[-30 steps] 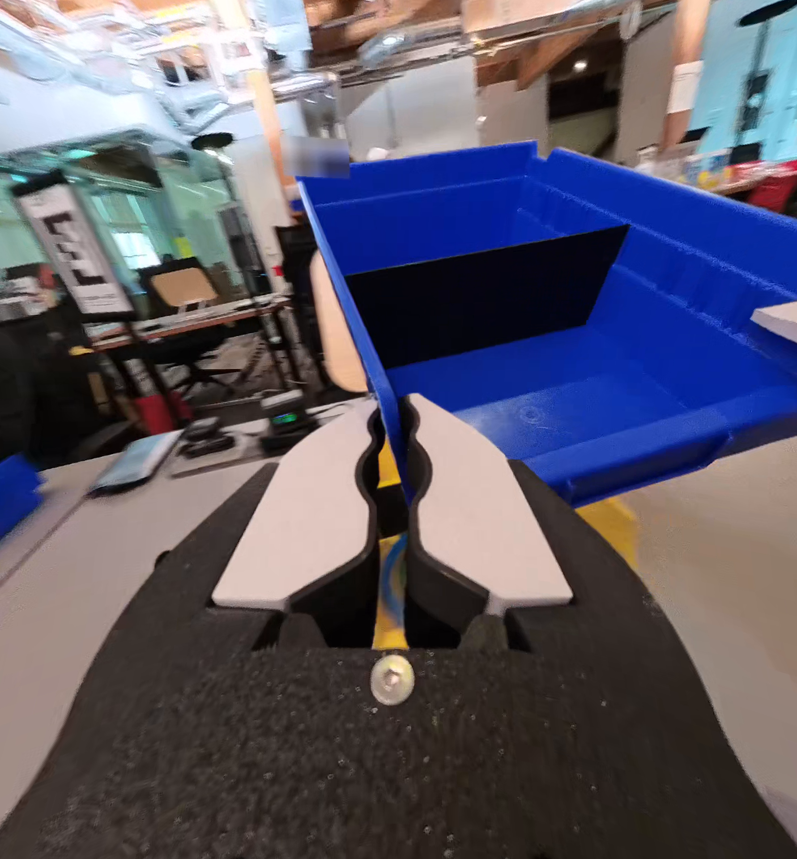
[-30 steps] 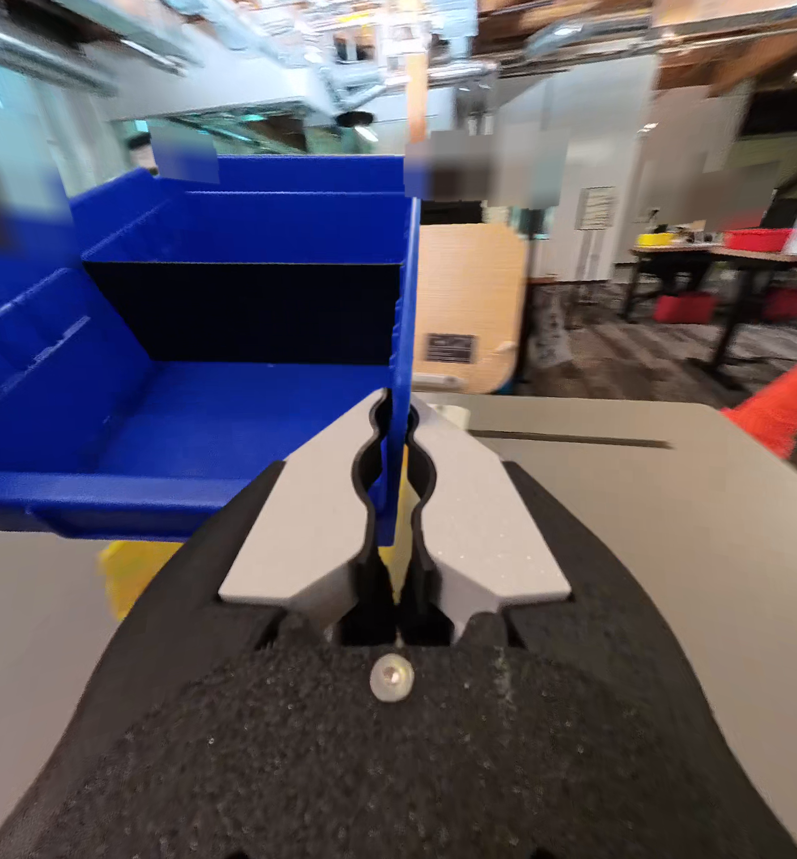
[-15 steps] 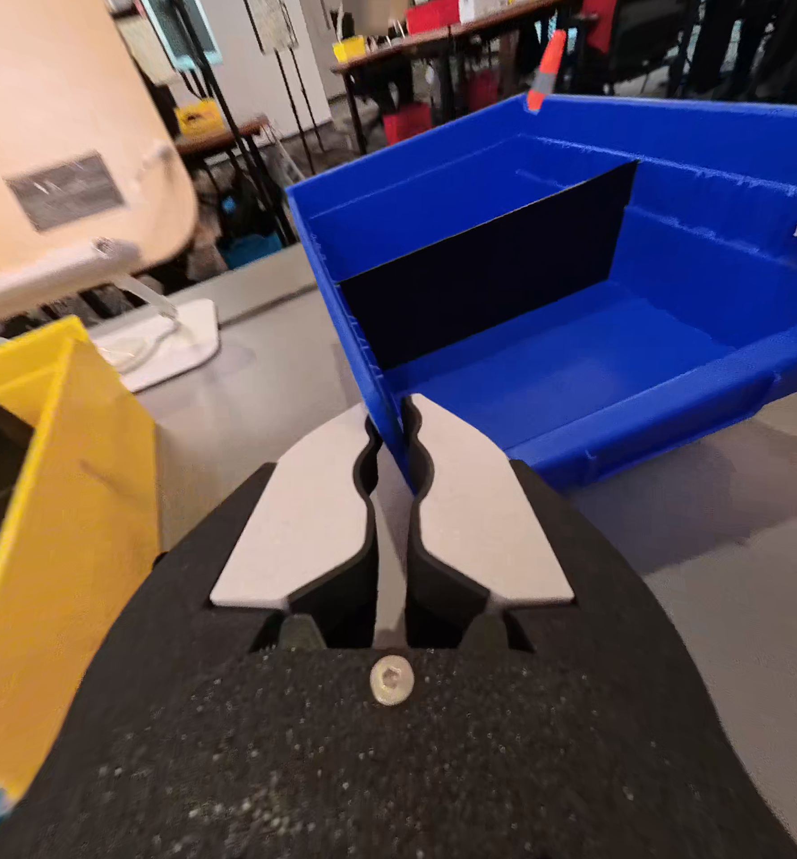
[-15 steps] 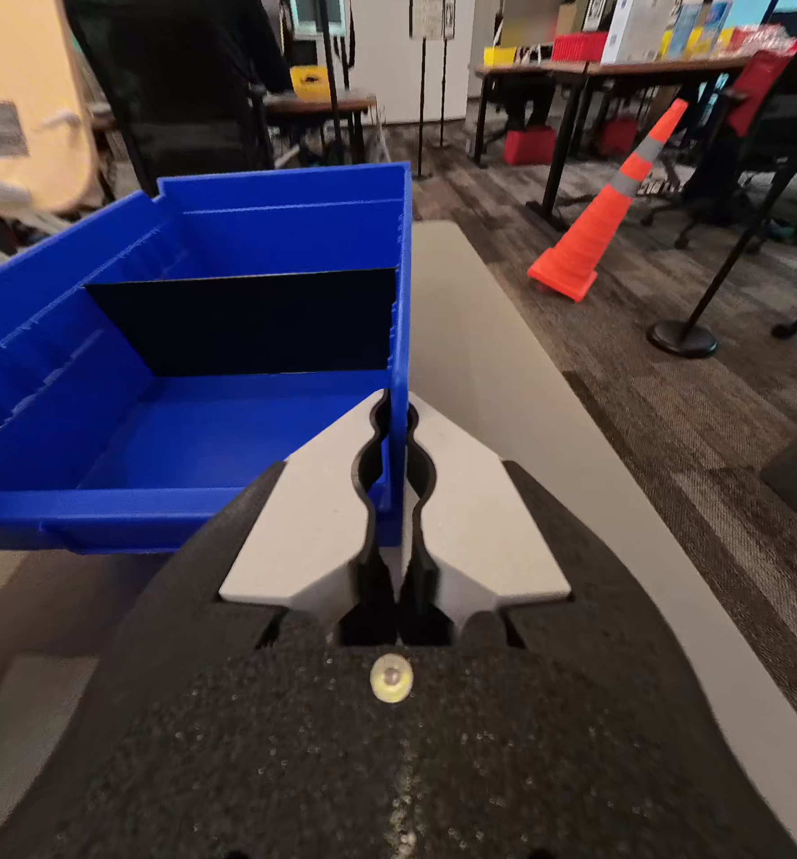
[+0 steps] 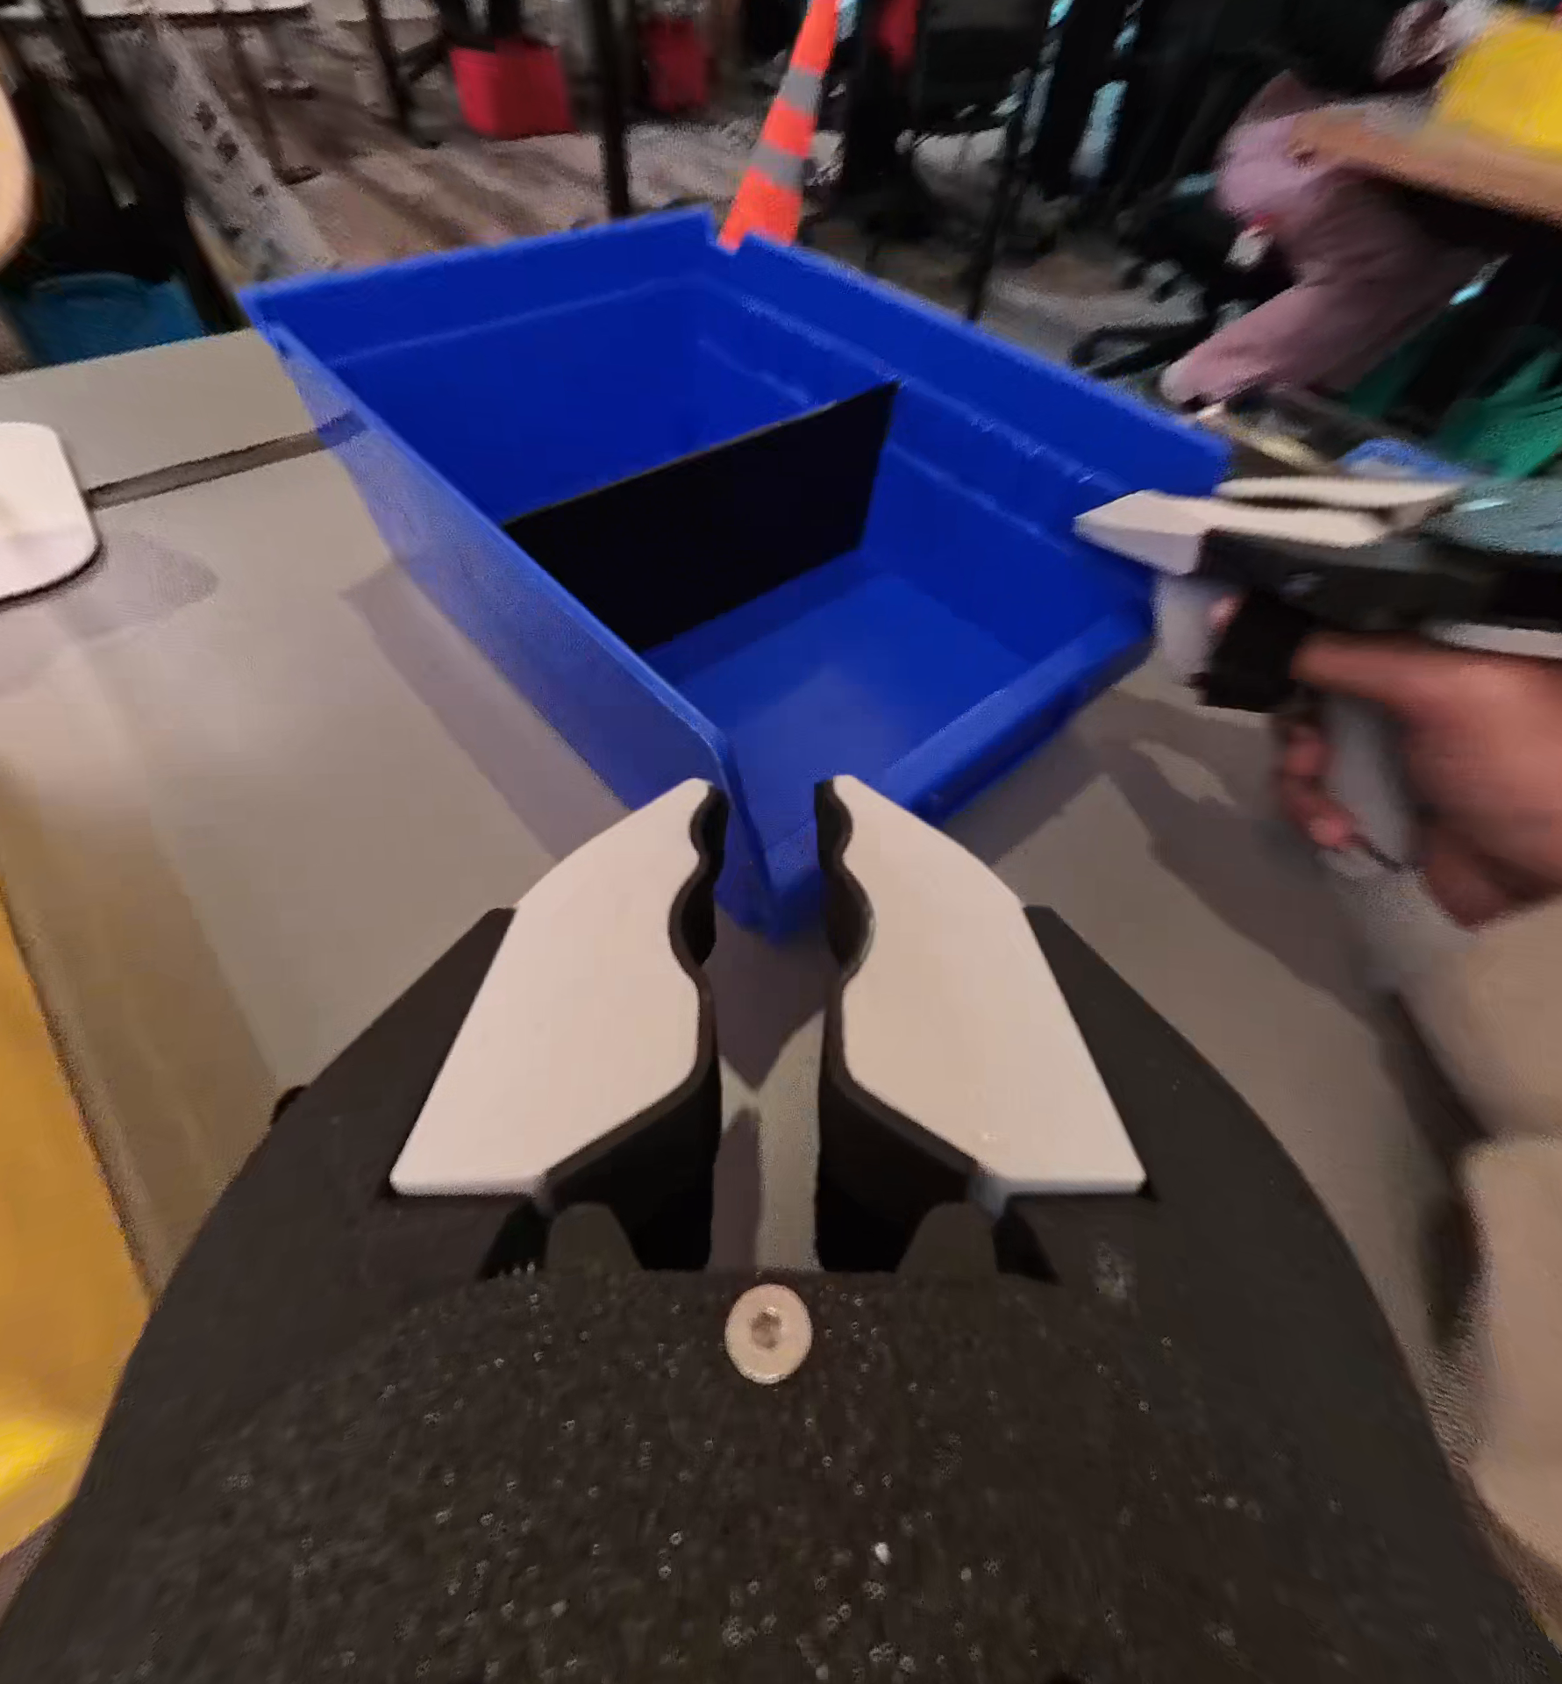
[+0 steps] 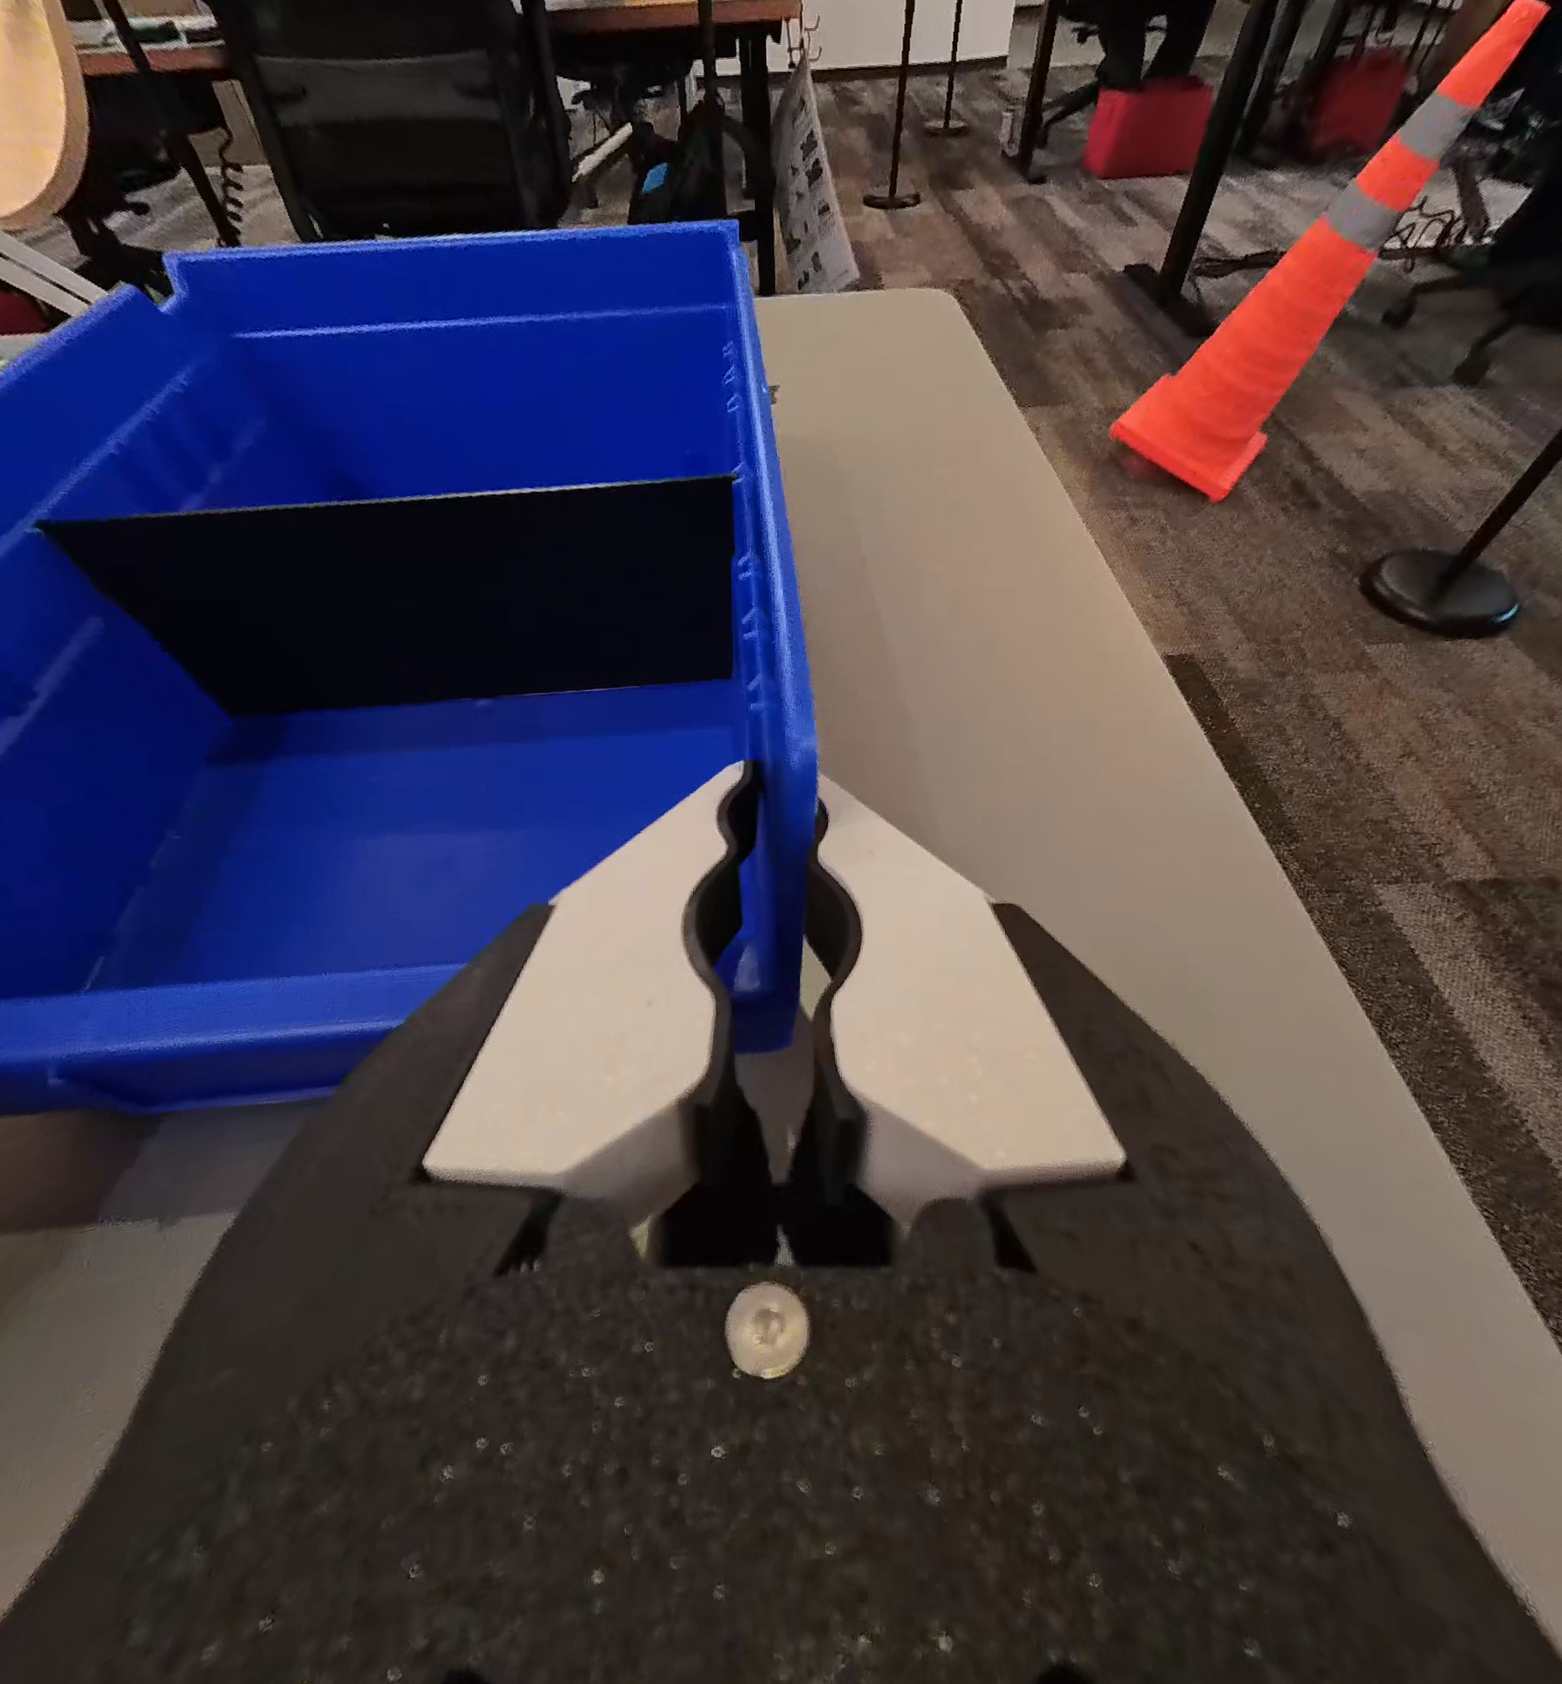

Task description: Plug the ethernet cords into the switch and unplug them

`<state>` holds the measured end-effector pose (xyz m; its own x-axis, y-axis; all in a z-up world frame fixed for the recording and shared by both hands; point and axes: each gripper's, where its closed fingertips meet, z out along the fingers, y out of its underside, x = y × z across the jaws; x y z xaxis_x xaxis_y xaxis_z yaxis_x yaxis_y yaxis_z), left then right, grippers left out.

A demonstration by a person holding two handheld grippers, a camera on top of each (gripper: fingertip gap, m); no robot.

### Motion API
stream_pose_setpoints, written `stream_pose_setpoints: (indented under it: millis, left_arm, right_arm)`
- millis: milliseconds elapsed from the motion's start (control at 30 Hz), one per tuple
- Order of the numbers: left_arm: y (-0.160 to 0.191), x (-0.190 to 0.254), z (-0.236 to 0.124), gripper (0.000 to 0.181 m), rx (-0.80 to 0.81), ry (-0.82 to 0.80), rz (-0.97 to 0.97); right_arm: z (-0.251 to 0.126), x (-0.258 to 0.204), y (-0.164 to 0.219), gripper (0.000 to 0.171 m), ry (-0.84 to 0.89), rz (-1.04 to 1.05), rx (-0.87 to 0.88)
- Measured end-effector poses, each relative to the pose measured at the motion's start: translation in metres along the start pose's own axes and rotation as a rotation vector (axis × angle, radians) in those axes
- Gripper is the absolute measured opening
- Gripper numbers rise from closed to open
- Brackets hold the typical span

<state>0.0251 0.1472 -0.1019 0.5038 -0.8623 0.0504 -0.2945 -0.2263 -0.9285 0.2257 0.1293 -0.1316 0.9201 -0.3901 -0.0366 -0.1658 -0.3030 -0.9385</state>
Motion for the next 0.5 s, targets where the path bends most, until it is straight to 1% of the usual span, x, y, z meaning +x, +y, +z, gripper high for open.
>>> stream_pose_setpoints:
  millis: [33,67,100,133,200,233,300,367,433,467,500]
  left_arm:
    - [-0.006,-0.001,-0.018,0.019,0.027,0.032,-0.007]
    - [-0.011,-0.008,-0.038,0.019,0.057,0.044,-0.013]
    - [-0.015,-0.02,-0.059,0.019,0.086,0.038,-0.019]
    - [-0.018,-0.037,-0.081,0.019,0.115,0.013,-0.026]
    - [-0.019,-0.089,-0.126,0.022,0.156,-0.098,-0.039]
    - [-0.017,-0.122,-0.149,0.022,0.17,-0.184,-0.045]
    - [-0.006,-0.191,-0.194,0.023,0.198,-0.379,-0.059]
    - [0.013,-0.247,-0.225,0.026,0.194,-0.524,-0.07]
    - [0.035,-0.28,-0.234,0.039,0.124,-0.571,-0.097]
    - [0.044,-0.286,-0.233,0.044,0.105,-0.553,-0.118]
    - [0.05,-0.287,-0.229,0.045,0.091,-0.517,-0.143]
  right_arm:
    - [-0.001,0.0,0.0,0.006,0.002,0.007,0.006]
    - [-0.003,0.002,-0.002,0.013,0.013,0.013,0.017]
    - [-0.007,0.003,-0.009,0.024,0.026,0.023,0.043]
    - [-0.015,0.004,-0.019,0.031,0.039,0.034,0.082]
    - [-0.037,-0.002,-0.045,0.039,0.078,0.024,0.173]
    - [-0.049,-0.016,-0.058,0.039,0.072,-0.009,0.207]
    - [-0.067,-0.074,-0.078,0.038,-0.033,-0.079,0.264]
    - [-0.077,-0.164,-0.082,0.037,-0.241,-0.084,0.279]
    - [-0.083,-0.263,-0.066,0.039,-0.506,0.034,0.198]
    - [-0.085,-0.306,-0.053,0.045,-0.619,0.096,0.142]
    - [-0.079,-0.334,-0.039,0.052,-0.644,0.12,0.091]
